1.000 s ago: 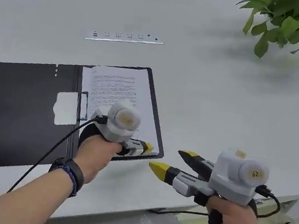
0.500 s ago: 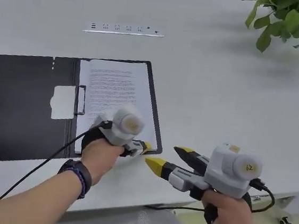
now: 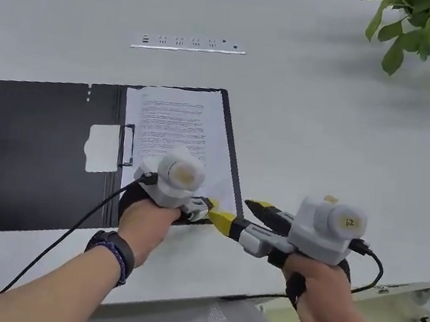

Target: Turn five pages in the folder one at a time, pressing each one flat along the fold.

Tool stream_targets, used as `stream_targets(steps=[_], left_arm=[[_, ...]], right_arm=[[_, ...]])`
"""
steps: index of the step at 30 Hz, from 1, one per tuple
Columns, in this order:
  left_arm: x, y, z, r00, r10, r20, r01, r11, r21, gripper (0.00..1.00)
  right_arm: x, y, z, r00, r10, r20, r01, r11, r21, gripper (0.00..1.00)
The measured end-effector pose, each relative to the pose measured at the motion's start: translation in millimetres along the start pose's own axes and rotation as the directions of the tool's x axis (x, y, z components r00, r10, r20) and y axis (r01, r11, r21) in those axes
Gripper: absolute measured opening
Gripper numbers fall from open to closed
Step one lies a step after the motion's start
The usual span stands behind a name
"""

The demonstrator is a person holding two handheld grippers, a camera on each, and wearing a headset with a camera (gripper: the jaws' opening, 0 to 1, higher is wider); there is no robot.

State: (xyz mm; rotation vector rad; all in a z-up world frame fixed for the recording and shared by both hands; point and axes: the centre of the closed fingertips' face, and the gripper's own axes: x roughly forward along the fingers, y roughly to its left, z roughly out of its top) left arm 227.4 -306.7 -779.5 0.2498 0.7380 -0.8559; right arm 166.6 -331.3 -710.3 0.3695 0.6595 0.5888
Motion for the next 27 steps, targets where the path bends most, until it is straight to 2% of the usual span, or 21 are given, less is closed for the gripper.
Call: stream_targets(steps=[9, 12, 15, 19, 21, 27], left_arm=[[-1.1, -0.4, -1.0, 0.9999, 0.015, 0.008, -0.015, 1.000, -0.011, 0.52], [-1.7, -0.3, -1.6, 0.9999, 0.015, 0.007, -0.015, 1.000, -0.012, 0.52], [-3.9, 0.4, -3.5, 0.9998, 0.018, 0.003, -0.018, 1.000, -0.018, 0.51], [-4.9, 0.8, -5.1, 0.9997, 0.023, 0.006, -0.023, 0.999, -0.023, 0.50], [-6.3, 1.1, -5.9, 0.9996, 0.027, 0.009, -0.027, 0.999, -0.033, 0.49], [-17.0, 0.3, -15.2, 0.9993, 0.038, 0.006, -0.038, 0.997, -0.070, 0.49]], right_arm=[[29.8, -19.4, 16.8, 0.9997, 0.010, 0.023, -0.011, 1.000, 0.024, 0.54], [40.7, -30.8, 26.9, 0.9976, -0.005, 0.069, -0.001, 0.997, 0.082, 0.53], [48.2, -35.5, 34.2, 0.9946, -0.006, 0.104, -0.007, 0.992, 0.124, 0.52], [58.2, -39.6, 33.0, 0.9946, 0.001, 0.104, -0.017, 0.988, 0.151, 0.50], [63.9, -38.2, 29.0, 0.9939, 0.017, 0.109, -0.037, 0.983, 0.180, 0.46], [62.3, -35.2, 26.7, 0.9902, 0.010, 0.139, -0.040, 0.975, 0.218, 0.41]])
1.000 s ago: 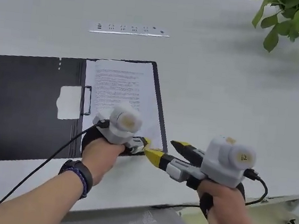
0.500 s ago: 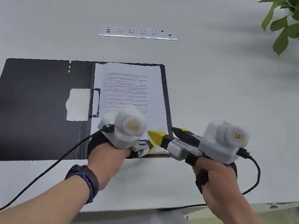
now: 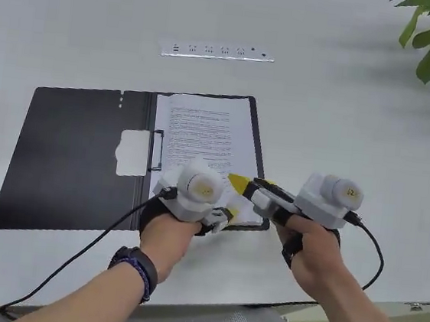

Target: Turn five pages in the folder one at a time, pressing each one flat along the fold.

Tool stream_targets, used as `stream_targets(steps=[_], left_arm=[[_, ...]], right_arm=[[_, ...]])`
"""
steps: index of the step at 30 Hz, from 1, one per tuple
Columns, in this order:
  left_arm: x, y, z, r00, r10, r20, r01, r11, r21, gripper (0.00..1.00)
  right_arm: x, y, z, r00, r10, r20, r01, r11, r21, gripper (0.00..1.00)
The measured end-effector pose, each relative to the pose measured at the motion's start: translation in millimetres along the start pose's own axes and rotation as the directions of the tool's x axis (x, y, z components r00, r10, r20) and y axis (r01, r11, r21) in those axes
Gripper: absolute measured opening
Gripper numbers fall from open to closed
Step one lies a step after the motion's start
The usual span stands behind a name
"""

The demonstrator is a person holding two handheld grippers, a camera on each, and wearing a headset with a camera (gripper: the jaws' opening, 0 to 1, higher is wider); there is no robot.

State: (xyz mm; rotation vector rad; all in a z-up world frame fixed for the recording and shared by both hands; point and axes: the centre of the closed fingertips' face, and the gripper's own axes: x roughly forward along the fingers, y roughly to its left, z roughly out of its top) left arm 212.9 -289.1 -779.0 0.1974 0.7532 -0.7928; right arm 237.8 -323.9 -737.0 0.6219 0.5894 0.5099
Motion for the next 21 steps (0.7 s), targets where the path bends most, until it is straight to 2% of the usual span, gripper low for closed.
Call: stream_targets(steps=[2, 7, 12, 18, 20, 21], left_arm=[[-3.0, -0.3, -3.0, 1.0000, -0.001, 0.004, 0.001, 1.000, 0.000, 0.50], [-12.6, -0.8, -5.3, 0.9997, -0.018, -0.018, 0.018, 1.000, -0.016, 0.56], [-24.9, 2.2, -3.2, 0.9997, -0.026, -0.003, 0.026, 1.000, -0.018, 0.60], [-47.0, -0.8, -0.6, 0.9993, -0.034, 0.017, 0.034, 0.999, 0.004, 0.62], [-54.4, -0.1, -1.1, 0.9992, -0.035, 0.020, 0.035, 0.999, 0.009, 0.62], [-59.5, 0.6, -1.1, 0.9991, -0.037, 0.023, 0.036, 0.999, 0.010, 0.62]], right_arm=[[-1.4, 1.7, -0.6, 1.0000, 0.004, 0.004, -0.004, 1.000, 0.002, 0.38], [-6.5, 3.5, -2.8, 0.9998, 0.008, 0.016, -0.009, 1.000, 0.012, 0.31], [-10.0, 5.7, -2.0, 0.9990, 0.004, 0.045, -0.005, 1.000, 0.010, 0.18], [-6.8, 7.3, -4.0, 0.9985, -0.008, 0.055, 0.008, 1.000, 0.013, 0.04], [-6.0, 8.2, -2.7, 0.9979, -0.014, 0.064, 0.012, 0.999, 0.033, 0.02], [-4.9, 8.9, -1.9, 0.9973, -0.019, 0.071, 0.013, 0.997, 0.073, 0.01]])
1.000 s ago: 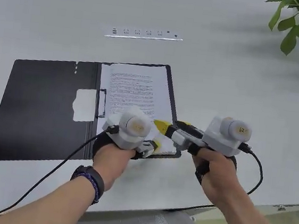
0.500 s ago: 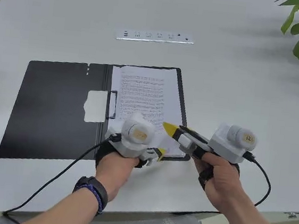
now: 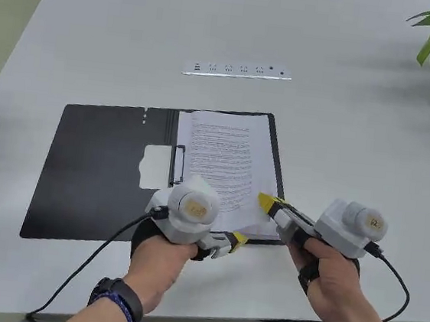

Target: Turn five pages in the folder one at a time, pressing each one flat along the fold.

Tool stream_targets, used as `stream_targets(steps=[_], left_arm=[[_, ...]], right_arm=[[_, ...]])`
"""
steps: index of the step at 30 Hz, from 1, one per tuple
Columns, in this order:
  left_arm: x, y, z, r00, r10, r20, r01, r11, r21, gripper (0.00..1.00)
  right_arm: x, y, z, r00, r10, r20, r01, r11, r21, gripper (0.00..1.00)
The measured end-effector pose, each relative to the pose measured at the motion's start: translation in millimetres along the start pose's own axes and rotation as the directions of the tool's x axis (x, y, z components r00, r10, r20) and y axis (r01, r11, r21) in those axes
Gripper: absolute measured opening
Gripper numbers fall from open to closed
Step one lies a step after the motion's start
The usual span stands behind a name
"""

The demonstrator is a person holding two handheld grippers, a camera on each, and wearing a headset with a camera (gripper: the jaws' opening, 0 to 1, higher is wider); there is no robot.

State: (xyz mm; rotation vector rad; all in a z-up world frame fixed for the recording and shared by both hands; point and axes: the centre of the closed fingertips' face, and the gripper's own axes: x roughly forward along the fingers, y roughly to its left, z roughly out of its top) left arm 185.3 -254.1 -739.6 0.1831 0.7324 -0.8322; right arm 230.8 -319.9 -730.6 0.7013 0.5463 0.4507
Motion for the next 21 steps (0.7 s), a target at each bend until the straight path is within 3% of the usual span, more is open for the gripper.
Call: stream_targets(steps=[11, 21], left_arm=[[-34.8, 21.8, 3.5, 0.9981, 0.049, 0.038, -0.049, 0.999, -0.005, 0.63], [-66.5, 39.3, -4.7, 0.9944, 0.092, 0.052, -0.091, 0.995, -0.033, 0.64]], right_arm=[[7.1, 14.7, 2.9, 0.9998, 0.018, 0.002, -0.018, 1.000, 0.012, 0.00], [12.6, 37.1, 4.5, 0.9986, 0.051, 0.016, -0.051, 0.998, 0.020, 0.00]])
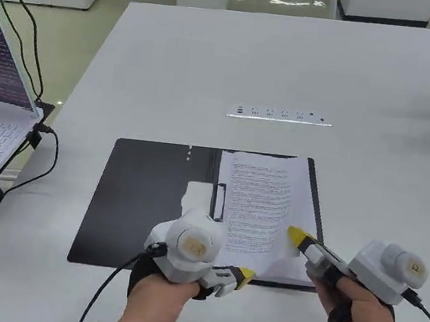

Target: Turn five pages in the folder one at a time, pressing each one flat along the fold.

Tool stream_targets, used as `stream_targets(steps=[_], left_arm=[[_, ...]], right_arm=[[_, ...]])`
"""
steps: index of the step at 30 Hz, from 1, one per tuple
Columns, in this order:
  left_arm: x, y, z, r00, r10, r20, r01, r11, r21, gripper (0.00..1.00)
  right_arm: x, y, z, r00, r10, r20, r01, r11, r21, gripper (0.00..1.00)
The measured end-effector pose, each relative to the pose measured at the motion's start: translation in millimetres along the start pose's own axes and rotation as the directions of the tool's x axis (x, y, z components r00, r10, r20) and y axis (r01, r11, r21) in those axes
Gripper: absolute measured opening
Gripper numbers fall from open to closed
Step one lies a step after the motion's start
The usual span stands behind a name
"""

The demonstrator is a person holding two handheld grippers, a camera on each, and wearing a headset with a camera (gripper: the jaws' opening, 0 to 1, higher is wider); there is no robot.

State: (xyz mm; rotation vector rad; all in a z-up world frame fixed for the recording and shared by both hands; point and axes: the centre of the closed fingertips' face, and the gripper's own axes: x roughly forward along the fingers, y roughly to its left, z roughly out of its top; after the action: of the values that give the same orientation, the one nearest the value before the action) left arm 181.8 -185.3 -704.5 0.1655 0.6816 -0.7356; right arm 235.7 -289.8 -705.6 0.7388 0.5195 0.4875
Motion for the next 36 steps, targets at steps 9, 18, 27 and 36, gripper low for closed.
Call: stream_targets(steps=[9, 18, 27, 36], left_arm=[[-34.3, 31.4, -3.5, 0.9966, 0.073, 0.039, -0.071, 0.996, -0.049, 0.65], [-62.1, 46.0, -16.8, 0.9920, 0.117, 0.048, -0.113, 0.991, -0.078, 0.65], [-81.1, 57.5, -22.9, 0.9868, 0.151, 0.059, -0.145, 0.985, -0.096, 0.65], [-89.6, 62.7, -23.0, 0.9847, 0.156, 0.078, -0.148, 0.984, -0.097, 0.65]], right_arm=[[10.6, 23.1, -16.3, 0.9989, 0.038, -0.029, -0.038, 0.999, 0.009, 0.00], [33.1, 54.6, -32.0, 0.9942, 0.088, -0.062, -0.087, 0.996, 0.018, 0.00], [58.9, 86.6, -47.3, 0.9843, 0.142, -0.104, -0.142, 0.990, 0.013, 0.00], [74.9, 107.5, -61.4, 0.9753, 0.172, -0.138, -0.172, 0.985, 0.012, 0.00]])
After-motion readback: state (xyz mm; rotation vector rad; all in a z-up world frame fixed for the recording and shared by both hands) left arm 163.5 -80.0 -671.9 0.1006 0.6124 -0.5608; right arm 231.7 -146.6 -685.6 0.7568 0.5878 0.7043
